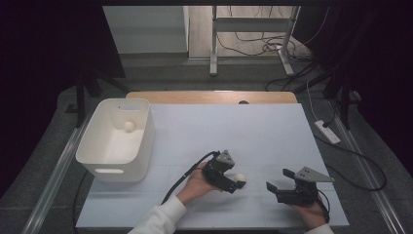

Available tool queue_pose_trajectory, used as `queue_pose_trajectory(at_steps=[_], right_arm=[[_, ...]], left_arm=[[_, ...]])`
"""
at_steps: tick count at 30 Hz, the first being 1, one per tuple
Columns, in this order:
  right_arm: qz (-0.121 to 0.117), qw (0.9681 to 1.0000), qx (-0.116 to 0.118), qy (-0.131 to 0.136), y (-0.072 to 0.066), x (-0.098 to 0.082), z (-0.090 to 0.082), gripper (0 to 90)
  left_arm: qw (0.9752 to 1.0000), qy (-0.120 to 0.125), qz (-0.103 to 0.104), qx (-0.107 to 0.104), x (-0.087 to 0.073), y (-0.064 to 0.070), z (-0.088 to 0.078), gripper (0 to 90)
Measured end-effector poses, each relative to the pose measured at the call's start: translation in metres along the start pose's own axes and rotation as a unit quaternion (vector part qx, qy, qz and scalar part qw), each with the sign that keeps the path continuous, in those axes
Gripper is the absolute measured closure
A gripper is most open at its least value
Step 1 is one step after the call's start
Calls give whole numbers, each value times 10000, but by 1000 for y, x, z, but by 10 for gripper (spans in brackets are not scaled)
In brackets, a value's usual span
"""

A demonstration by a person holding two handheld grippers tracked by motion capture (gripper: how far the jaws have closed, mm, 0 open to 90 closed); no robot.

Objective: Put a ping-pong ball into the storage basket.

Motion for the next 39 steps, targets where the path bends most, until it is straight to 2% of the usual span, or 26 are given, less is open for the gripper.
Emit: queue_pose_trajectory(at_steps=[18, 23, 29, 33, 36, 39], right_arm=[[2, 10000, 3, 8, 0, 0, 0, 122], [3, 10000, 2, 6, 1, 0, 0, 122], [1, 10000, 3, 10, 1, 0, 0, 122], [11, 10000, 4, 17, 1, 0, -1, 122], [12, 10000, 4, 20, 1, 0, -1, 122], [11, 10000, 3, 18, 1, 0, -1, 122]], left_arm=[[9992, -302, 223, 102, -1, 6, 15, 190], [9979, -447, 441, 187, -2, 7, 16, 190], [9975, -494, 463, 195, -2, 8, 19, 198], [9975, -492, 467, 187, -2, 8, 19, 318], [9976, -486, 485, 98, -2, 9, 18, 501], [9976, -528, 447, 27, -2, 9, 18, 513]])
Point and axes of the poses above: each handheld gripper's, and its own axes: z roughly forward along the jaws, x roughly out of its top, y roughly to its right, the point moved 7 cm from there along z, roughly forward along the jaws, and after that the axes turned 13 degrees about x, right-handed, at the moved point
